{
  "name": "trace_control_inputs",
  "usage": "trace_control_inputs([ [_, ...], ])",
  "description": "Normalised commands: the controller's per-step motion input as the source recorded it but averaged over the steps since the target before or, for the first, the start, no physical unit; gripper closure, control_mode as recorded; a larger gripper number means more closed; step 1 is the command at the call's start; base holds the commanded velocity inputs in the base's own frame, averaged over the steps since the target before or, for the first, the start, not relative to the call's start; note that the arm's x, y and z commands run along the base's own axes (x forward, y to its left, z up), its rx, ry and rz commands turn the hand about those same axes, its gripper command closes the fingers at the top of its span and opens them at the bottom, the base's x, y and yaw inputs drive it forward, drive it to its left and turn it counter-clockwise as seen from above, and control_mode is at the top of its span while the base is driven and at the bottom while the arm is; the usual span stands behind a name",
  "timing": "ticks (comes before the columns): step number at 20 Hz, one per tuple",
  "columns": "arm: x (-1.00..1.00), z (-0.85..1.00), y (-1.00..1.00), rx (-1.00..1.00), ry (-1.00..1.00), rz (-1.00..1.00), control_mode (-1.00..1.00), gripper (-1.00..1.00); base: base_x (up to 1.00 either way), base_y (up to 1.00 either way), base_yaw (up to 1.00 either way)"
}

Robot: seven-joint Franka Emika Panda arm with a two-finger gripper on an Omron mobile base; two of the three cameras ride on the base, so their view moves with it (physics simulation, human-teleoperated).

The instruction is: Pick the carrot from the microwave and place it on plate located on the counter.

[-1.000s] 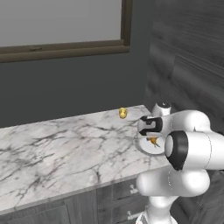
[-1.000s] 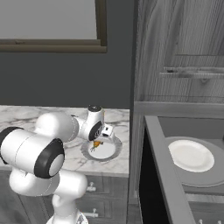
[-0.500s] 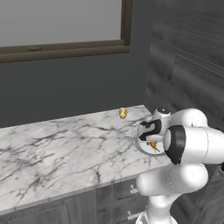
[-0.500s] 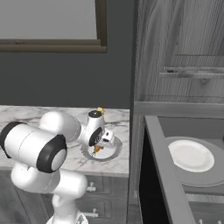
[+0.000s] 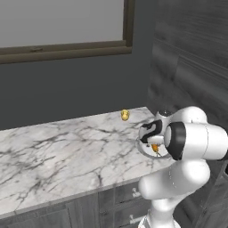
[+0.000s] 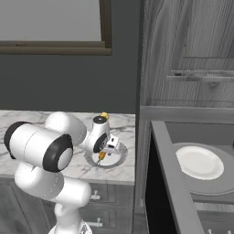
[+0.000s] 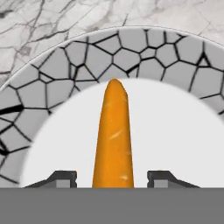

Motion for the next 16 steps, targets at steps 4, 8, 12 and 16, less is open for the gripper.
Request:
trace_control_inputs([
  [4, 0.0, 0.0, 0.0, 0.0, 0.0, 0.0, -1.0, -1.0, 0.0, 0.0, 0.0],
  [8, -0.08, 0.29, 0.03, 0.0, -0.05, 0.0, -1.0, -1.0, 0.0, 0.0, 0.0],
  [12, -0.47, 0.82, 0.32, -0.01, -0.07, -0.03, -1.0, -1.0, 0.0, 0.0, 0.0],
  [16, -0.56, 1.0, 0.26, 0.0, -0.03, -0.03, -1.0, -1.0, 0.0, 0.0, 0.0],
])
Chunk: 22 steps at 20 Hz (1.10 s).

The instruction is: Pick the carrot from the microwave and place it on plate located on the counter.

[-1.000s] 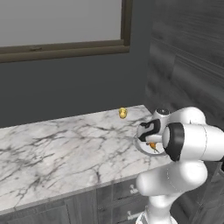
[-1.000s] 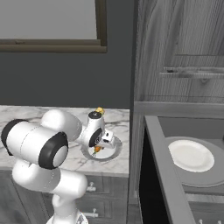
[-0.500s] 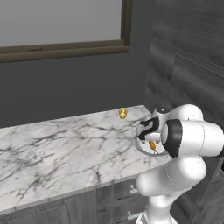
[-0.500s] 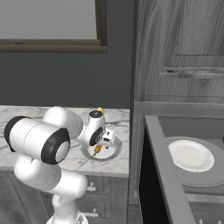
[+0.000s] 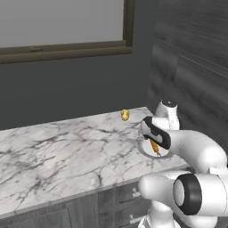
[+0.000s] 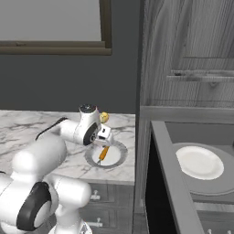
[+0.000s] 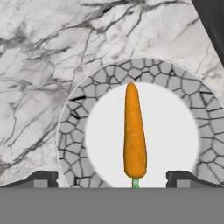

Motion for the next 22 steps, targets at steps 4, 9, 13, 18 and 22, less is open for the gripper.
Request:
trace_control_inputs([
  [4, -0.55, 1.0, 0.28, 0.0, 0.0, -0.01, -1.0, -1.0, 0.0, 0.0, 0.0],
  [9, -0.9, 1.0, 0.26, -0.01, 0.0, 0.0, -1.0, -1.0, 0.0, 0.0, 0.0],
  [13, -1.0, 0.96, 0.29, 0.0, -0.01, 0.0, -1.0, -1.0, 0.0, 0.0, 0.0],
  [18, -1.0, 0.75, 0.32, 0.0, -0.02, 0.0, -1.0, -1.0, 0.0, 0.0, 0.0],
  [22, -0.99, 0.67, 0.3, 0.0, -0.03, 0.0, -1.0, -1.0, 0.0, 0.0, 0.0],
])
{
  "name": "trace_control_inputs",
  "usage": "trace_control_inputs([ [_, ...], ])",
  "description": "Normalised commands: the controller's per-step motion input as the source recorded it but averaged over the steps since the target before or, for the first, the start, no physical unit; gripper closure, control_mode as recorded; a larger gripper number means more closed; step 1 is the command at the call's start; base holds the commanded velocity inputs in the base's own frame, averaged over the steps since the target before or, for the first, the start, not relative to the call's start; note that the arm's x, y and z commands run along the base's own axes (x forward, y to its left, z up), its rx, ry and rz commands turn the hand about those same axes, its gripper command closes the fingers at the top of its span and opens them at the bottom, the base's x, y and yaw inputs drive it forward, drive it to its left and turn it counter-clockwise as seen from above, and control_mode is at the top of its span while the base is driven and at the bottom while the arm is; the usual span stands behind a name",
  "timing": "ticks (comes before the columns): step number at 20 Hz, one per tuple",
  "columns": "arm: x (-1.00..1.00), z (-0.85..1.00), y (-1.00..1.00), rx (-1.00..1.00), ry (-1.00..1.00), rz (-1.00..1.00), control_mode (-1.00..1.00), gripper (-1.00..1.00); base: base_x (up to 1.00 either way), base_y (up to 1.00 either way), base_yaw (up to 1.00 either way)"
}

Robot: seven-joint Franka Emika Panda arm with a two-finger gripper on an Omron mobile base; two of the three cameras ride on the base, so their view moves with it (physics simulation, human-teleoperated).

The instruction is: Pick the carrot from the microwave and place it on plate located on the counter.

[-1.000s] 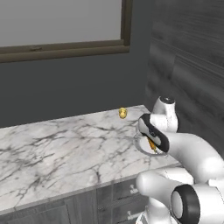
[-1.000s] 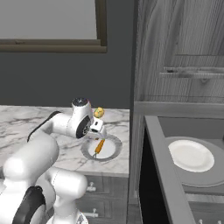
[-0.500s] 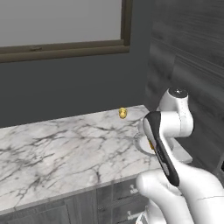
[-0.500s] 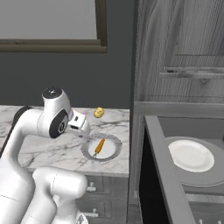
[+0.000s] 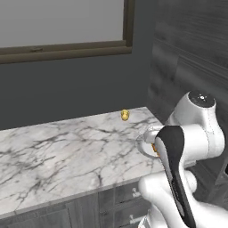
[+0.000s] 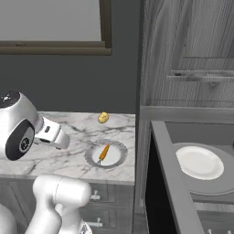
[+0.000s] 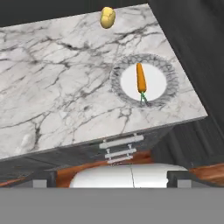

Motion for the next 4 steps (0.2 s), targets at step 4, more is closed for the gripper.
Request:
trace_control_inputs([
  [4, -0.69, 0.71, 0.13, 0.0, -0.02, 0.0, -1.0, -1.0, 0.0, 0.0, 0.0],
])
